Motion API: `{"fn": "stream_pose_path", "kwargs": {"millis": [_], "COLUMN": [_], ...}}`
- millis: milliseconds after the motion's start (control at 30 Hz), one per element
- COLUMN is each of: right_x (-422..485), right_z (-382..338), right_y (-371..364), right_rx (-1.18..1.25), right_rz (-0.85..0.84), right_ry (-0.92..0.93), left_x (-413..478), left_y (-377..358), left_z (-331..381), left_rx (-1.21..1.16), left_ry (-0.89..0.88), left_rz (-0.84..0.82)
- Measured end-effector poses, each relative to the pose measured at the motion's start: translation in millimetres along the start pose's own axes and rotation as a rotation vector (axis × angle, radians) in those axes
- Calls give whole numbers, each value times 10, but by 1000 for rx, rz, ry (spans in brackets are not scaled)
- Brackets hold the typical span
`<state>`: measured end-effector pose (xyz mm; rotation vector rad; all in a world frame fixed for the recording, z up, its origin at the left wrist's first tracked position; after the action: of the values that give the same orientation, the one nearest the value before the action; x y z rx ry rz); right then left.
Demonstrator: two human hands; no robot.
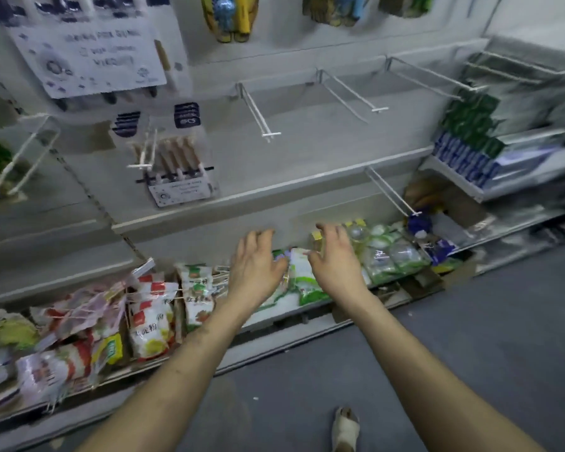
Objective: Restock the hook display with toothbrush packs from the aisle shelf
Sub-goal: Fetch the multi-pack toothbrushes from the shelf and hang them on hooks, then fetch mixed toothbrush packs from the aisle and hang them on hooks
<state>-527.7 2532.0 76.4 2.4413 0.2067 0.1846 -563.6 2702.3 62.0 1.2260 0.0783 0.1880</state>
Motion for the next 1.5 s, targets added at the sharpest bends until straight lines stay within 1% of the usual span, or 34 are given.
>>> {"fn": "stream_pose_path", "kwargs": {"millis": [133,267,333,467,633,767,933,1100,1200,1400,1500], "right_x": [-177,-394,-561,-972,-1468,-1612,-1558,-1286,-1195,-1182,-1224], "right_z": [638,1337,1768,2625,3581,4215,5061,5853,6228,6785,7195], "right_y": [750,1653,2200,3289,4377,5100,5855,6737,7356,8685,9234], "right_rx": [-189,-348,-385,-430,-448,-448,-442,-497,-502,-567,-556], "right_rz": [113,236,311,424,547,620,674,755,804,954,1033], "right_ry": [-44,-109,-166,-309,-497,-628,-783,-894,-1000,-1106,-1158], "left_x": [59,169,191,28,-283,-266,8,567,777,939,873], "left_y": [-291,-665,-883,-1288,-1742,-2079,-2627,-3247,-3534,-3790,-4074], "left_z": [1156,2208,2802,4250,5908,6906,8036,9257,10099,11890,12746], "left_rx": [127,187,190,321,263,234,232,194,162,21,-32], "left_ry": [-216,-337,-379,-542,-756,-865,-977,-1057,-1164,-1354,-1450], "left_rz": [25,6,4,53,60,5,-37,-85,-133,-122,-176]}}
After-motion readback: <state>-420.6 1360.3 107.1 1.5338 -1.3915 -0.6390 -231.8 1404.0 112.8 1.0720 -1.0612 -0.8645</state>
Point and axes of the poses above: each hand's wrist, its own x-axis towards the middle knuckle, its own y-axis out of the back of the hand, z = x × y, the point moved 10 cm from there along x, towards the middle knuckle, and after that the axes turned 8 degrees about x, right-handed, at the moved point
